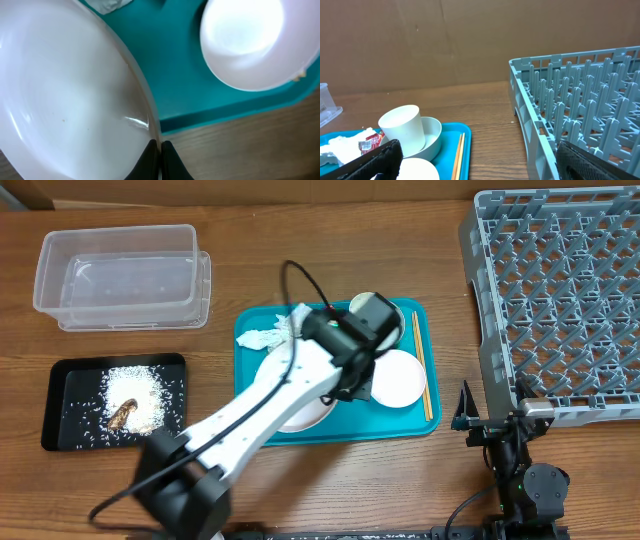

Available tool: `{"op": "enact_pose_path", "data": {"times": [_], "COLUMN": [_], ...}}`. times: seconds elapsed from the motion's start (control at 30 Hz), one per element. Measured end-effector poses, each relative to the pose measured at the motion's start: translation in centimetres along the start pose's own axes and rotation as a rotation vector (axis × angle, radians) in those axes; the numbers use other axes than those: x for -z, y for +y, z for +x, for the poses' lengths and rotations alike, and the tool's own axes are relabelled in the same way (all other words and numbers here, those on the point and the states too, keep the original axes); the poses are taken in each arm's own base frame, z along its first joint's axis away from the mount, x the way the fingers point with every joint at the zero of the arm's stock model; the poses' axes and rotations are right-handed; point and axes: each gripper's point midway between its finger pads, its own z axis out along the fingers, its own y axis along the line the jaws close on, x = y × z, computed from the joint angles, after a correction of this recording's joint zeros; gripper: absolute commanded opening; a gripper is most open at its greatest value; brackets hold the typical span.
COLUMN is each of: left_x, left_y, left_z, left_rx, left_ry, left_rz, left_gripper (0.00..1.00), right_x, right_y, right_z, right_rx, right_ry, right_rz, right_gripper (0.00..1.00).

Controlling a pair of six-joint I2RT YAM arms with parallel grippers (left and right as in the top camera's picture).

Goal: Sort waste into correct bins and load items into the dishwasher
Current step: 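Carry the empty plate back and lower it onto the blue tray, then release the plate and move the left gripper over the napkins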

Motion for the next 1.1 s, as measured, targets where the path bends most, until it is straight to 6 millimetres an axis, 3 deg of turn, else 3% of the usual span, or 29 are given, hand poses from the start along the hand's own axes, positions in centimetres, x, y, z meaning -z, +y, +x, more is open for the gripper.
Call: {"op": "enact_pose_path", "data": {"times": [0.17, 0.3, 0.43, 0.47, 0.5, 0.53, 0.57, 0.83, 0.93, 1.1], "left_x": [-4.4, -6.5, -6.8, -6.8, -6.8, -6.8, -6.8, -5.7, -4.2, -1.8], "left_y": [0.5, 0.6, 0.4, 0.4, 0.4, 0.4, 0.4, 1.3, 1.8, 3.3], "left_z": [0.4, 0.9, 1.1, 1.1, 1.2, 1.2, 1.3, 1.0, -1.3, -7.5], "left_rx": [0.029, 0.032, 0.035, 0.032, 0.027, 0.024, 0.025, 0.037, 0.068, 0.171], "left_ry": [0.091, 0.146, 0.161, 0.162, 0.164, 0.166, 0.169, 0.196, 0.151, -0.007], "left_rz": [-0.095, -0.126, -0.119, -0.117, -0.115, -0.115, -0.113, -0.119, -0.09, -0.007], "left_gripper": [0.04, 0.04, 0.2, 0.35, 0.57, 0.9, 0.95, 0.91, 0.86, 0.8], "right_x": [0.0, 0.0, 0.0, 0.0, 0.0, 0.0, 0.0, 0.0, 0.0, 0.0], "right_y": [0.0, 0.0, 0.0, 0.0, 0.0, 0.0, 0.0, 0.0, 0.0, 0.0], "right_z": [0.0, 0.0, 0.0, 0.0, 0.0, 0.0, 0.0, 0.0, 0.0, 0.0], "right_rx": [0.0, 0.0, 0.0, 0.0, 0.0, 0.0, 0.0, 0.0, 0.0, 0.0], "right_ry": [0.0, 0.0, 0.0, 0.0, 0.0, 0.0, 0.0, 0.0, 0.0, 0.0], "right_rz": [0.0, 0.0, 0.0, 0.0, 0.0, 0.0, 0.0, 0.0, 0.0, 0.0], "right_gripper": [1.0, 1.0, 1.0, 1.0, 1.0, 1.0, 1.0, 1.0, 1.0, 1.0]}}
